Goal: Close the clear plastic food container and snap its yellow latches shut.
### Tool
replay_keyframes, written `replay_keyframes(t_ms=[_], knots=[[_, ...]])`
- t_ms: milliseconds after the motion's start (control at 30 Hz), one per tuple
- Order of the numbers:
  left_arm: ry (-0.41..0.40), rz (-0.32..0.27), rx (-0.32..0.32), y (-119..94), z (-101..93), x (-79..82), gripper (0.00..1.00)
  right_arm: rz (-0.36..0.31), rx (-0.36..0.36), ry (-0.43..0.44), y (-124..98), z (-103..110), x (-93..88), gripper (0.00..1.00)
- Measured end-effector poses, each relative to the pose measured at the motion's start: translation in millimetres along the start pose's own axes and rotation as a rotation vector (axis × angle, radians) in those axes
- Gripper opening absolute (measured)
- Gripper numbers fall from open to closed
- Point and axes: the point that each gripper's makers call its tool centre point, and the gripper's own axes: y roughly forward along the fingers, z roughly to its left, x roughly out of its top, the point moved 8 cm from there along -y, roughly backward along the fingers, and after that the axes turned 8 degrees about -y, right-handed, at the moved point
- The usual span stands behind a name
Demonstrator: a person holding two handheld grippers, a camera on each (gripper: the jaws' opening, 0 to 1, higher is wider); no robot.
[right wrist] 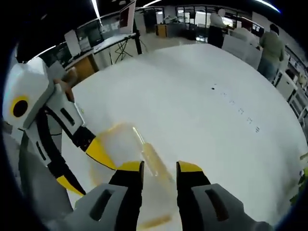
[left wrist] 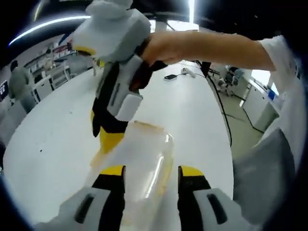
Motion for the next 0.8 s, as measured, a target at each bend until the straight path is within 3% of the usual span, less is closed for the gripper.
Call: replay_keyframes(t_ms=[333,600,800], knots=[[0.105,0.022,-0.008,4.4,-3.0,1.0,0.39,0.091,0.091,-0.085,7.2,3.4,10.5,0.31],[0.12,0.032,-0.017,6.9,-3.6,-1.7,0.4,0.138,0.149,-0.091,12.5,1.5,12.0,0.35],[0.198,0.054,0.01,8.6,-7.2,-2.7,0.4,0.187,0.206,-0.106,13.8,2.4,11.2,0.35]])
